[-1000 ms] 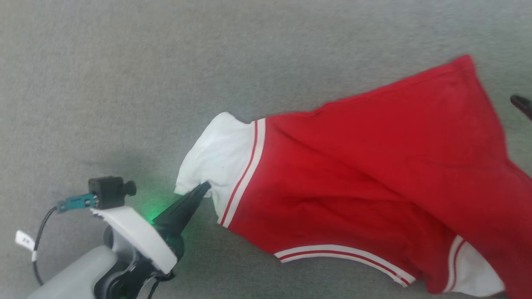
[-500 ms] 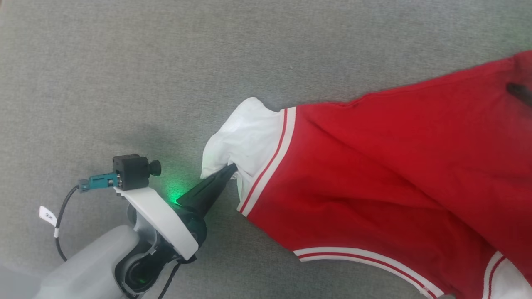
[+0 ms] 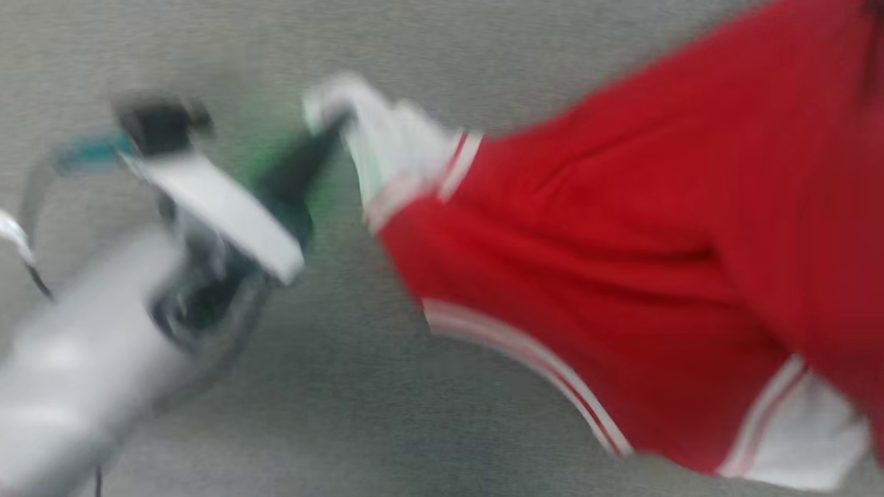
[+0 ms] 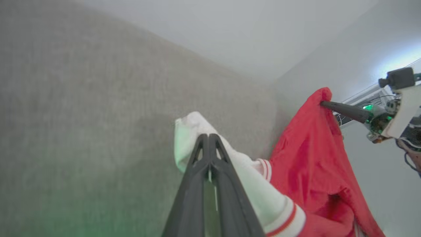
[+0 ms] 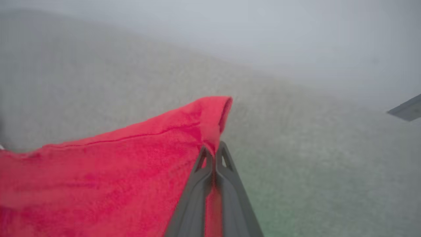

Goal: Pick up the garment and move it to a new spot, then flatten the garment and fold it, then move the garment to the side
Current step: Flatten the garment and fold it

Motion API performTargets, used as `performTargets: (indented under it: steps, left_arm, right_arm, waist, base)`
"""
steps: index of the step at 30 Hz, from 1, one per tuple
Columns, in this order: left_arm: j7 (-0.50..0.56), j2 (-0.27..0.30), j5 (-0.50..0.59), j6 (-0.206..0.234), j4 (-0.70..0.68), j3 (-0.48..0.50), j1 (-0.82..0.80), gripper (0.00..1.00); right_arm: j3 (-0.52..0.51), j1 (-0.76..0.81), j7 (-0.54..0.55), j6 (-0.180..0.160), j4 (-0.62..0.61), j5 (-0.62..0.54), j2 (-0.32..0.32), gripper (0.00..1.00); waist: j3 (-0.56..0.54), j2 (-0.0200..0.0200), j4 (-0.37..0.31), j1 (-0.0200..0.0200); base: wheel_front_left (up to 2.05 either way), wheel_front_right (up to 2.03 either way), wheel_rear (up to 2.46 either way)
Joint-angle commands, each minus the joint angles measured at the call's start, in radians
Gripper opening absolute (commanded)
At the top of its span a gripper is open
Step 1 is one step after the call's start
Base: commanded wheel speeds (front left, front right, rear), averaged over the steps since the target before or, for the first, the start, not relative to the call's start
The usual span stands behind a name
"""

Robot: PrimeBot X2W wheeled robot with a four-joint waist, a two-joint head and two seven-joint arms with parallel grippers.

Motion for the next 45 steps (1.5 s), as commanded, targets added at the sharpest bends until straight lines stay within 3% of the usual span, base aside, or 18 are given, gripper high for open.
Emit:
performTargets:
  steps: [1, 4, 14, 21, 26, 33, 41, 45]
  left_arm:
    - [0.002, -0.006, -0.012, -0.001, 0.022, 0.032, -0.070, 0.00]
    - [0.009, 0.002, -0.026, -0.001, 0.112, 0.097, -0.210, 0.00]
    - [-0.050, -0.075, -0.033, 0.009, 0.473, 0.305, -0.772, 0.00]
    - [-0.081, -0.094, -0.048, 0.000, 0.526, 0.404, -0.940, 0.00]
    - [-0.056, -0.077, -0.082, -0.001, 0.455, 0.385, -0.815, 0.00]
    - [-0.020, -0.043, -0.195, -0.001, 0.275, 0.383, -0.474, 0.00]
    - [0.017, -0.010, -0.247, -0.001, -0.022, 0.326, 0.029, 0.00]
    - [0.014, 0.051, -0.230, -0.001, -0.202, 0.313, 0.280, 0.00]
  right_arm:
    - [-0.026, -0.049, -0.040, -0.001, 0.032, 0.008, 0.022, 0.00]
    - [-0.076, -0.164, -0.119, -0.001, 0.117, 0.000, 0.088, 0.00]
    - [-0.228, -0.590, -0.430, -0.002, 0.483, -0.174, 0.285, 0.00]
    - [-0.282, -0.739, -0.576, -0.003, 0.641, -0.232, 0.343, 0.00]
    - [-0.235, -0.684, -0.548, -0.003, 0.698, -0.214, 0.353, 0.00]
    - [-0.136, -0.489, -0.487, -0.002, 0.674, -0.139, 0.349, 0.00]
    - [-0.052, -0.102, -0.396, -0.001, 0.471, 0.039, 0.256, 0.00]
    - [-0.069, 0.158, -0.345, -0.001, 0.308, 0.146, 0.187, 0.00]
  waist:
    - [0.011, 0.0000, -0.025, -0.0001]
    - [0.029, 0.0000, -0.065, -0.0001]
    - [0.064, 0.0000, -0.159, -0.0001]
    - [0.023, 0.0000, -0.180, -0.0001]
    - [0.007, 0.0000, -0.177, -0.0001]
    - [-0.017, 0.0000, -0.174, -0.0001]
    - [-0.069, 0.0000, -0.151, -0.0001]
    - [-0.109, 0.0000, -0.154, -0.0001]
  base:
    - [0.00, 0.00, 0.00]
    - [0.00, 0.00, 0.00]
    - [0.00, 0.00, 0.00]
    - [0.00, 0.00, 0.00]
    - [0.00, 0.00, 0.00]
    - [0.00, 0.00, 0.00]
    - [0.00, 0.00, 0.00]
    - [0.00, 0.00, 0.00]
